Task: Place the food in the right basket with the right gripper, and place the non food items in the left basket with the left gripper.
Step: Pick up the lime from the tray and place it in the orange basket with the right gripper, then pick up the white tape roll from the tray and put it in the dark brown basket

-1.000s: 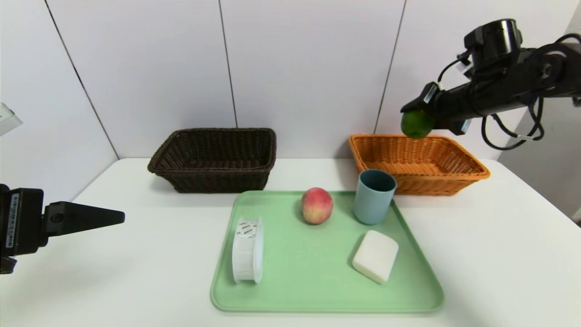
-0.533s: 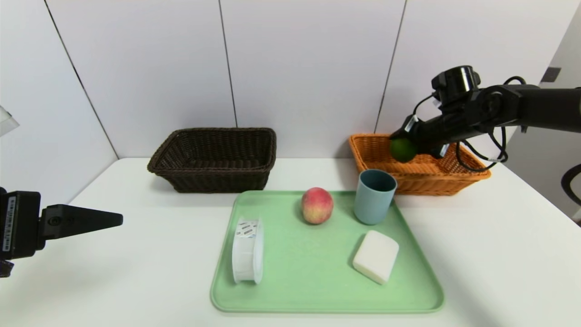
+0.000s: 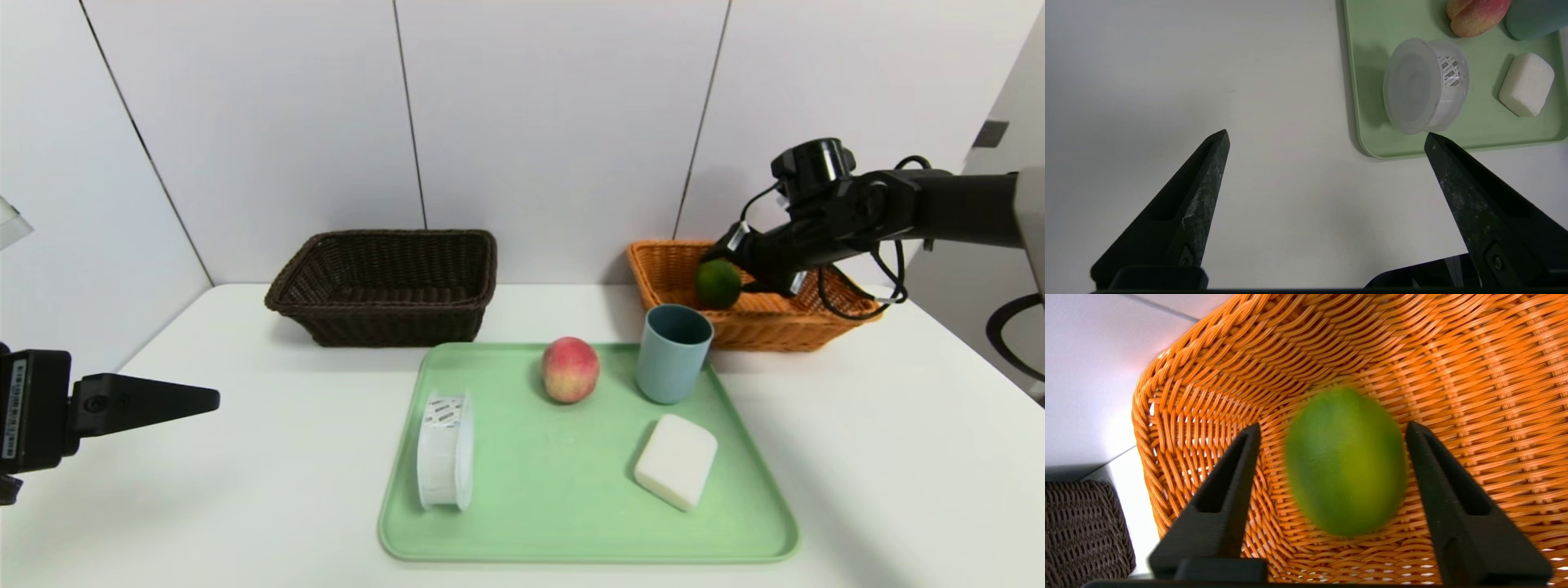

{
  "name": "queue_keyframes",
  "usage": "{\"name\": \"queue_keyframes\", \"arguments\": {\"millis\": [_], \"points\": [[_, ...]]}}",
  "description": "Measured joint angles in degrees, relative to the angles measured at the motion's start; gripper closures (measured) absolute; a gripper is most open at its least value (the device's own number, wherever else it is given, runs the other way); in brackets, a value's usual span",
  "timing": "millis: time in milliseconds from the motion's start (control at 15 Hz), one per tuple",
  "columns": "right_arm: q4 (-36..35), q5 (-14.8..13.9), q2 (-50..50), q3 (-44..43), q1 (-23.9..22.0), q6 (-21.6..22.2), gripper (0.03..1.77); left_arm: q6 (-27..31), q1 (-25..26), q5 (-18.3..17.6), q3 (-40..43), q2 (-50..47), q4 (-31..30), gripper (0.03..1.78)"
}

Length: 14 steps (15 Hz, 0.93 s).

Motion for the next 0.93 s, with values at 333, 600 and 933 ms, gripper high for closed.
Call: {"name": "queue_keyframes", "arguments": {"millis": [333, 600, 933], "points": [[-0.5, -2.7, -0.2, -1.4, -0.1, 0.0, 0.34, -0.1, 0.0, 1.4, 0.6, 0.0, -0.8, 0.12], [-4.1, -11.5, -1.5, -1.6, 0.6, -0.5, 0.24, -0.2, 0.0, 1.3, 0.7, -0.4, -0.7, 0.12], [-4.6, -18.0, -4.7, -1.7, 1.2, -6.7, 0.17, -0.2, -0.1, 1.1, 0.8, -1.8, -0.4, 0.12]]}}
